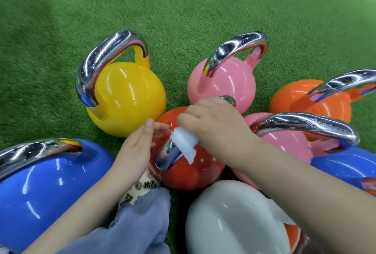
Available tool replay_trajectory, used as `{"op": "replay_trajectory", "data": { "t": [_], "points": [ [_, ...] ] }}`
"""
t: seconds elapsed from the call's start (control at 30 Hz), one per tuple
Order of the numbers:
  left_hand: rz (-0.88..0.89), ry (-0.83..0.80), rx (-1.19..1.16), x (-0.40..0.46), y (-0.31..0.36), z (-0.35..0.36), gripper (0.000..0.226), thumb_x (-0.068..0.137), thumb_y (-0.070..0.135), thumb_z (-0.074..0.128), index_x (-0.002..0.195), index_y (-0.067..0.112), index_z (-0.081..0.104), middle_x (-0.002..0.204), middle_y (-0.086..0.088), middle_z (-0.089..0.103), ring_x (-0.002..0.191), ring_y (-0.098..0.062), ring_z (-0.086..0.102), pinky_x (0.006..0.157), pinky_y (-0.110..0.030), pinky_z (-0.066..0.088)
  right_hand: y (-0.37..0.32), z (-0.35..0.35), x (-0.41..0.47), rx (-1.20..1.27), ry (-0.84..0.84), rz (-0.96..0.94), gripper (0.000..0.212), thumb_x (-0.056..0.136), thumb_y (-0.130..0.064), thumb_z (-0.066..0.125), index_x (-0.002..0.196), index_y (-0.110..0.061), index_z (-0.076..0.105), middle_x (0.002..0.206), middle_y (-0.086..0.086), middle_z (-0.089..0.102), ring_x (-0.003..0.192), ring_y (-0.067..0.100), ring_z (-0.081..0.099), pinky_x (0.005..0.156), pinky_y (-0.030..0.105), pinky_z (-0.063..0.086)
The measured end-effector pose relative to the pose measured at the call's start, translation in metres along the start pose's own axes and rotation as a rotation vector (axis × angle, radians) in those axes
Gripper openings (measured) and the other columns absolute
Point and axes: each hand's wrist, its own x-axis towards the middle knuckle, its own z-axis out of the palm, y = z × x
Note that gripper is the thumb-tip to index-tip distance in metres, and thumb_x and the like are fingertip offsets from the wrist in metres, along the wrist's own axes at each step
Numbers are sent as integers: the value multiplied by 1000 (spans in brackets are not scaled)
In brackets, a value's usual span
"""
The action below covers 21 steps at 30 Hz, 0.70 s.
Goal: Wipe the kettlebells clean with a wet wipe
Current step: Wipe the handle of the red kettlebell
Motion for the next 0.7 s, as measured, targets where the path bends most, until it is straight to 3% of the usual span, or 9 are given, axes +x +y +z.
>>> {"op": "replay_trajectory", "data": {
  "t": [0.07, 0.13, 0.2, 0.23, 0.3, 0.4, 0.47, 0.57, 0.7],
  "points": [
    [11, -18, 29, 0, -1, 0, 57, 82, 59, 22, 94, 24, 65, 101, 7, 68, 100, -7, 61, 87, -26, 45, 18, -1, -5, 69, -48, 119, 8, 68, -9, 53, 72, -12, 59, 64, 3, 55, 61, 24, 53, 62, 30, 29],
    [31, -36, 50, -1, 0, -1, 59, 83, 59, 22, 97, 22, 65, 103, 7, 68, 100, -6, 61, 87, -23, 45, 38, 0, -10, 240, -156, 388, 15, 71, -2, 57, 78, -14, 61, 72, 2, 59, 70, 26, 56, 62, 26, 37],
    [46, -48, 41, -3, 2, -1, 57, 84, 56, 21, 97, 22, 65, 102, 7, 68, 98, -5, 61, 84, -18, 44, 54, 7, -15, 457, -217, 646, 21, 78, -4, 60, 81, -25, 59, 77, -10, 58, 76, 16, 55, 63, 11, 39],
    [66, -57, 43, -3, 4, -1, 56, 85, 57, 21, 97, 23, 65, 101, 8, 68, 97, -3, 61, 82, -14, 44, 57, 11, -18, 527, -201, 712, 23, 78, -6, 61, 79, -28, 56, 75, -15, 55, 75, 12, 52, 62, 4, 36],
    [107, -66, 32, -4, 6, -2, 56, 83, 63, 23, 96, 27, 64, 96, 14, 69, 94, 2, 61, 80, -7, 43, 54, 14, -18, 565, -126, 798, 21, 78, -5, 60, 79, -26, 55, 71, -15, 52, 74, 12, 50, 62, 7, 37],
    [143, -42, -13, -2, 8, -1, 56, 77, 65, 24, 93, 28, 63, 94, 21, 68, 91, 3, 62, 79, -7, 44, 26, 2, -10, 326, -53, 550, 14, 68, -5, 59, 69, -18, 53, 67, -1, 51, 69, 27, 54, 60, 32, 33],
    [164, -43, -34, 0, 13, 1, 53, 78, 64, 25, 92, 30, 63, 92, 20, 69, 90, 2, 63, 79, -8, 45, -4, -1, -3, 125, -15, 276, 6, 62, -13, 61, 65, -16, 58, 60, 3, 52, 62, 25, 54, 69, 34, 33],
    [221, -50, 2, 1, 24, 2, 48, 85, 58, 25, 93, 29, 63, 91, 14, 70, 89, 5, 62, 77, -5, 43, -43, 7, 2, 75, 70, 190, 14, 76, -13, 52, 65, -18, 59, 60, 1, 53, 63, 22, 54, 86, 36, 38],
    [254, -49, 4, -1, 23, -2, 56, 82, 73, 28, 96, 32, 61, 98, 14, 69, 93, -1, 63, 80, -10, 46, -18, 11, -4, 3, 167, 120, 14, 76, -9, 52, 65, -16, 58, 59, 2, 52, 59, 23, 52, 68, 33, 36]
  ]
}}
